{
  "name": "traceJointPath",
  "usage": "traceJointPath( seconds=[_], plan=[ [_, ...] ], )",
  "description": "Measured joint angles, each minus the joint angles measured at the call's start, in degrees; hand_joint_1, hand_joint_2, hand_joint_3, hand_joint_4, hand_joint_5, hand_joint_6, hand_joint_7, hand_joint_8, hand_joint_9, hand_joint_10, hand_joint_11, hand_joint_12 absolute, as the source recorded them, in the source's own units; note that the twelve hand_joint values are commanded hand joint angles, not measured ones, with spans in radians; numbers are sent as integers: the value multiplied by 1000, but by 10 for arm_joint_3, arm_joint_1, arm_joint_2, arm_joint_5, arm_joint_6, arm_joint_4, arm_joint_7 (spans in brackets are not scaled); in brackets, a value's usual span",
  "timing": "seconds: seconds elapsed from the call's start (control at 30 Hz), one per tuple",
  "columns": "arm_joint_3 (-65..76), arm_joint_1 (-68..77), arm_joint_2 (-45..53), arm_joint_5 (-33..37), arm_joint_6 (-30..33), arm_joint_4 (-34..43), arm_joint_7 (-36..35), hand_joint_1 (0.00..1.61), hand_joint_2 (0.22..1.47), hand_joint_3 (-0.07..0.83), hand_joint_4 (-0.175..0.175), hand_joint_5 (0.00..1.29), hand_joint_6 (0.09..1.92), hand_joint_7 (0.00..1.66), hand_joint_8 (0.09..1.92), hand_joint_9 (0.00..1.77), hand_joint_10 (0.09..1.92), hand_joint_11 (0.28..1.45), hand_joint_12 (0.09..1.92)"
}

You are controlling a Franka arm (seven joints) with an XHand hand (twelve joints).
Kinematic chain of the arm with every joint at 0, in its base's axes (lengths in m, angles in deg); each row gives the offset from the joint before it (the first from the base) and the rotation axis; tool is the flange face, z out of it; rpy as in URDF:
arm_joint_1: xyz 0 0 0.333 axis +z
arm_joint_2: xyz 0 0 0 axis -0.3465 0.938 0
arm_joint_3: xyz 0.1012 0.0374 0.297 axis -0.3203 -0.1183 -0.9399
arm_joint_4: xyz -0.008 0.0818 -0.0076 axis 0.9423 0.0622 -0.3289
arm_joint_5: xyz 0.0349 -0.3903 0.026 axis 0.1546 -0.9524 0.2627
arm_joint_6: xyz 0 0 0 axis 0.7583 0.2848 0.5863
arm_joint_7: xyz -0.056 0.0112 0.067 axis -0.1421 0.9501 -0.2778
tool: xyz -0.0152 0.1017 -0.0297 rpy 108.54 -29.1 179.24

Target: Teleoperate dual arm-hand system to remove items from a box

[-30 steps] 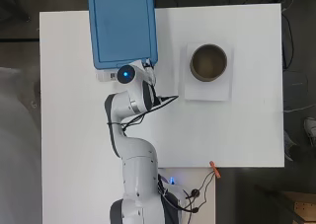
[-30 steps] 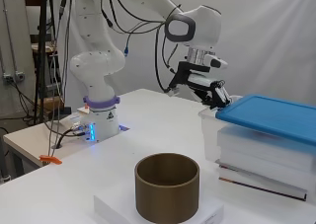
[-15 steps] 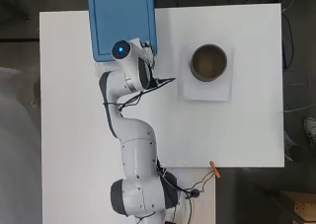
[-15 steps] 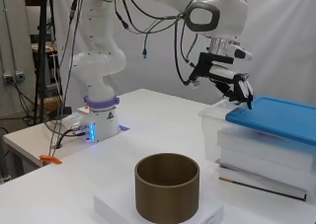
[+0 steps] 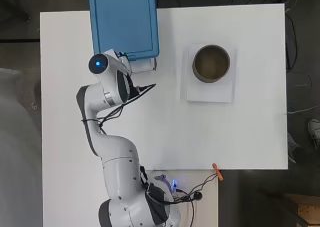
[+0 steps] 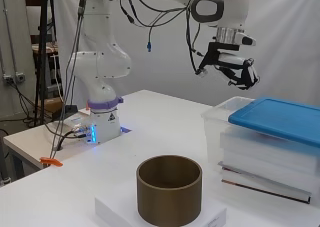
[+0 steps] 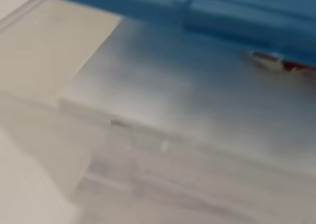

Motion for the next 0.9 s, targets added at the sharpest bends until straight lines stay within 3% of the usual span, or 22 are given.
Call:
traceJointPath(
  seconds=[0.1,0.13,0.17,0.2,0.23,0.27,0.33,0.37,0.43,0.5,0.57,0.63,0.67,0.77,0.9],
  plan=[
    [-34,-25,-30,44,1,-44,-28,974,1152,-1,175,905,1104,1254,1920,1453,1920,1050,1818],
    [-17,-16,-44,62,1,-61,-39,975,1152,-1,175,905,1105,1237,1920,1401,1920,947,1779],
    [5,-4,-57,78,0,-76,-48,973,1155,0,175,899,1116,1210,1920,1310,1920,785,1414],
    [35,10,-70,92,-2,-91,-55,971,1157,0,175,895,1125,1192,1920,1236,1920,685,919],
    [69,22,-82,103,-3,-104,-57,972,1158,0,175,893,1127,1183,1920,1201,1920,671,537],
    [102,31,-91,108,-5,-114,-55,983,1148,0,175,914,1092,1179,1920,1223,1920,691,665],
    [181,38,-98,114,-8,-129,-43,984,1150,2,175,909,1100,1182,1920,1330,1920,783,1319],
    [207,38,-97,114,-9,-134,-35,983,1152,2,175,905,1107,1183,1920,1359,1920,801,1497],
    [221,41,-97,114,-11,-141,-25,981,1154,2,175,901,1115,1220,1920,1407,1920,850,1657],
    [213,45,-93,110,-13,-145,-11,981,1155,1,175,898,1120,1279,1920,1453,1920,910,1715],
    [201,52,-74,94,-13,-139,11,979,1158,1,175,893,1129,1305,1920,1465,1920,862,1686],
    [207,63,-30,70,-17,-123,36,973,1165,1,175,880,1154,1292,1920,1416,1920,689,1107],
    [211,67,-15,63,-18,-116,42,972,1166,1,175,877,1158,1283,1920,1401,1920,676,1005],
    [221,79,18,47,-23,-87,51,970,1169,1,175,873,1166,1271,1920,1418,1920,710,1379],
    [235,94,-5,67,-31,-90,45,956,1183,2,175,845,1209,1280,1920,1448,1920,868,1632]
  ],
)
